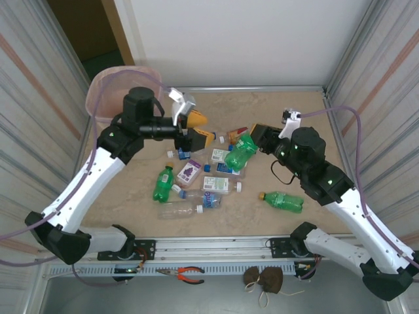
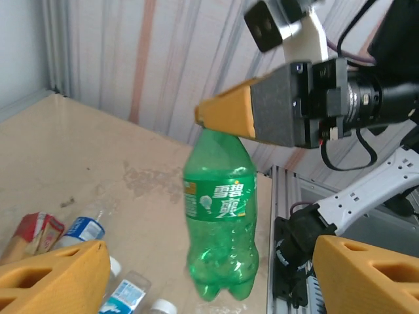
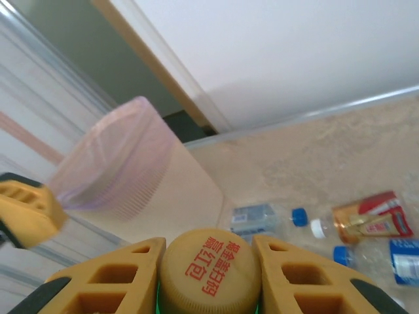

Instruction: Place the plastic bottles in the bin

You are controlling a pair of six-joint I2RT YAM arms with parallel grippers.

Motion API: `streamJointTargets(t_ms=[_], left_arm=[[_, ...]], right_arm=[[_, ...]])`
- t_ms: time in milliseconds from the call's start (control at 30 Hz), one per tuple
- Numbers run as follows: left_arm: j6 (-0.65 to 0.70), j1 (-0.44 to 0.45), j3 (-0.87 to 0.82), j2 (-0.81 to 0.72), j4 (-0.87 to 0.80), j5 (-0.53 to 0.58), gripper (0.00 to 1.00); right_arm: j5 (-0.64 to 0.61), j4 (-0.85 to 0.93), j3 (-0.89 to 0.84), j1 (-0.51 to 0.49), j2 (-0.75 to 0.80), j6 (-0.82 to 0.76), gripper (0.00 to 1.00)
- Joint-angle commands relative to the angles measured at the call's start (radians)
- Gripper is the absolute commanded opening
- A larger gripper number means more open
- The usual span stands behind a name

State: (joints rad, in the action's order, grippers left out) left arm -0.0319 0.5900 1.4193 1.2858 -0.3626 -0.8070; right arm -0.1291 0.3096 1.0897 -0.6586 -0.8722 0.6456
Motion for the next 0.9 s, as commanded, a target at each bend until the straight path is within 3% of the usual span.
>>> streamJointTargets(t_ms=[0, 200, 533, 867], left_arm=[[-0.019, 0.062, -0.021, 0.022, 0.105, 0.060, 0.84], [-0.025, 0.144, 0.005, 0.079, 0.123, 0.138, 0.86], [0.023, 0.218, 0.093, 0.173, 0.017, 0.220, 0.85], [0.018, 0.220, 0.111, 0.198, 0.002, 0.203, 0.67]], right_arm=[[0.060, -0.065, 0.051, 0.007, -0.023, -0.052, 0.00], [0.129, -0.081, 0.108, 0.008, -0.067, -0.060, 0.00], [0.133, -0.077, 0.134, 0.005, -0.081, -0.067, 0.00], [0.116, -0.076, 0.131, 0.005, -0.074, -0.072, 0.00]])
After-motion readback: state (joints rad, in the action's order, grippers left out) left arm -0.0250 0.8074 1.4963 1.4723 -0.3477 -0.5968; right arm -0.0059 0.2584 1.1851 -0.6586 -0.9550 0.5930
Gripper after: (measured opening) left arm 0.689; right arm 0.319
